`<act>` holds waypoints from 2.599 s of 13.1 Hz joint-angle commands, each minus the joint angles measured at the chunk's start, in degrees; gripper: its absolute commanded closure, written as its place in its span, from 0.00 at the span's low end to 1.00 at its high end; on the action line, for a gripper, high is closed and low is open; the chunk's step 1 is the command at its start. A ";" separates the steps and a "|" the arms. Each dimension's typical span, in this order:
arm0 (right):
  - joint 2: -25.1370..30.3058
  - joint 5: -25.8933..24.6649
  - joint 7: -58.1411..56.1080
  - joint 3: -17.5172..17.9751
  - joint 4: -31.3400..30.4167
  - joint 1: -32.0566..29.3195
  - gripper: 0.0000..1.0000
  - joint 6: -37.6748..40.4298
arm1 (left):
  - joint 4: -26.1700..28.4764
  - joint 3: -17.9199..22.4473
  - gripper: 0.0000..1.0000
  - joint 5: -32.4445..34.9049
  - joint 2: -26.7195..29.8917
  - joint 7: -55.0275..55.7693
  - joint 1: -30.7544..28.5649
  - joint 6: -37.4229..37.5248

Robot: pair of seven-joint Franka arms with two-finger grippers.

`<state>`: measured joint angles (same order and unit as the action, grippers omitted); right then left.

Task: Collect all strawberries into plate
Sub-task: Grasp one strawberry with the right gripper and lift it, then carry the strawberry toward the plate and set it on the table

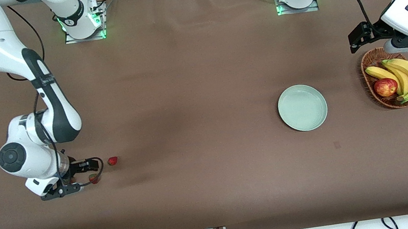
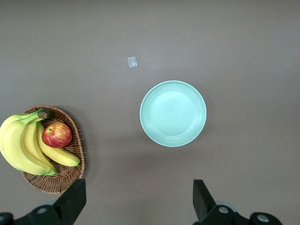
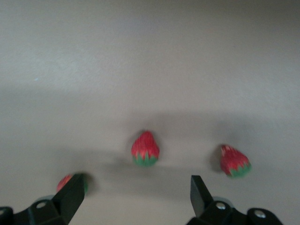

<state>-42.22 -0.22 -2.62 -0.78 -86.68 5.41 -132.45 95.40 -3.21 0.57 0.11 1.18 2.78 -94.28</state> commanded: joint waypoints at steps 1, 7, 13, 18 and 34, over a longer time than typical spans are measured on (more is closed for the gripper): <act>-3.03 0.13 -0.10 0.07 0.55 -0.05 0.00 -5.26 | -1.45 -0.22 0.00 0.57 -0.63 -0.56 -0.32 0.85; -4.19 0.13 -0.37 -0.01 0.63 0.13 0.39 -5.63 | -1.45 -0.22 0.00 0.57 -0.63 -0.56 -0.32 0.93; -3.93 0.13 -0.72 -0.01 0.72 -0.05 0.86 -5.19 | -1.45 -0.22 0.00 0.57 -0.63 -0.56 -0.32 0.85; -3.22 0.92 6.44 0.86 9.31 6.35 0.85 2.71 | -1.45 -0.22 0.00 0.57 -0.63 -0.56 -0.32 0.94; -11.03 4.70 59.57 0.95 12.41 42.22 0.82 -13.36 | -1.45 -0.22 0.00 0.57 -0.63 -0.56 -0.32 0.94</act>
<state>-51.07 3.58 56.40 0.79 -76.29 47.23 -145.30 95.40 -3.16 0.57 0.10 1.17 2.77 -94.28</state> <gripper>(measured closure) 0.674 0.000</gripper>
